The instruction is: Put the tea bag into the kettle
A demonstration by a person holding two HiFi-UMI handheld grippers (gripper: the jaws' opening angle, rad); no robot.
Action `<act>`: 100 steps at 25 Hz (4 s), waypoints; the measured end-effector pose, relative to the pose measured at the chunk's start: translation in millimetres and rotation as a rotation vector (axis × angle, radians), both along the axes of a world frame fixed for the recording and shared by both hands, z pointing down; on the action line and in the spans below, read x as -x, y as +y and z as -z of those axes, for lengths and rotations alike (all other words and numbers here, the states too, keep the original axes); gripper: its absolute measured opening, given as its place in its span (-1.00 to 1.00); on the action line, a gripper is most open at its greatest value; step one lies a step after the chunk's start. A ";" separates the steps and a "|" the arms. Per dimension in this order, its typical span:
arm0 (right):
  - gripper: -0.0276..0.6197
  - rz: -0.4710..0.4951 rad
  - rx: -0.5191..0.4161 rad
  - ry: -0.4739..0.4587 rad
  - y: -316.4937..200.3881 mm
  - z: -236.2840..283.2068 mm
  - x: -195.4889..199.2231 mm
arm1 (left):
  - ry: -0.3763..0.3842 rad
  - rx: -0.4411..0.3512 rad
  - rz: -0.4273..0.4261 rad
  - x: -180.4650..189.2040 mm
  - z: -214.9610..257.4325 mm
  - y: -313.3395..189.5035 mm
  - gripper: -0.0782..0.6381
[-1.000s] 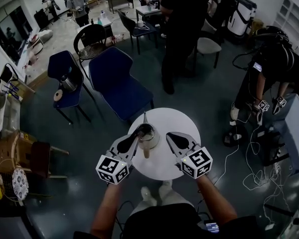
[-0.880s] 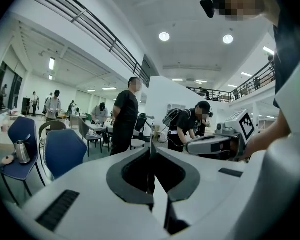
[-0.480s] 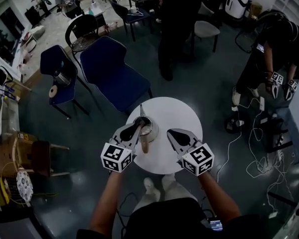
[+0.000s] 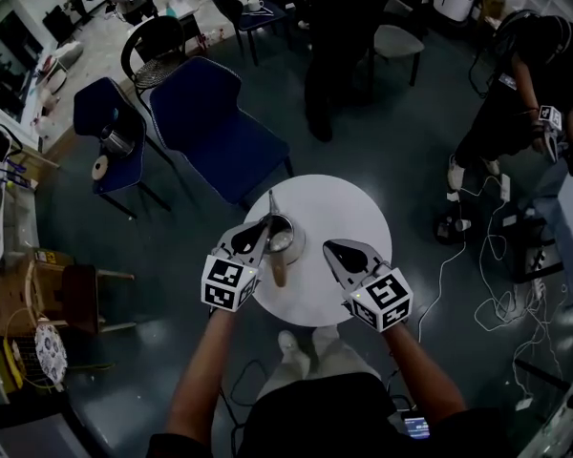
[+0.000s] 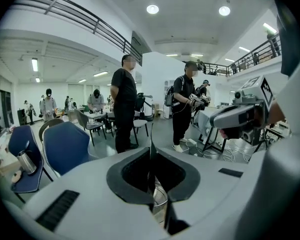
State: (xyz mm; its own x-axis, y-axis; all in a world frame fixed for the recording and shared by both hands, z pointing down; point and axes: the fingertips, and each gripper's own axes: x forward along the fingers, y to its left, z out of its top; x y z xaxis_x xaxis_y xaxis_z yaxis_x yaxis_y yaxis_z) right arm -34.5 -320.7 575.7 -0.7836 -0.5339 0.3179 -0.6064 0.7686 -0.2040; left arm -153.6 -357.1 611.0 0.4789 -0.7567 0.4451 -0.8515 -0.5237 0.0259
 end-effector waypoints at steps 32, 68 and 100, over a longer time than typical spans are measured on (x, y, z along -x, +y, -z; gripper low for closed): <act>-0.86 -0.063 0.065 0.014 -6.6 -39.6 -36.0 | -0.336 0.231 -0.213 -24.4 -83.2 -29.1 -0.72; -0.86 -0.096 0.136 0.015 -3.0 -69.6 -55.2 | -0.408 0.304 -0.250 -30.6 -122.8 -39.0 -0.72; -0.86 -0.086 0.140 0.008 5.4 -69.5 -52.1 | -0.393 0.302 -0.260 -33.1 -126.6 -37.4 -0.71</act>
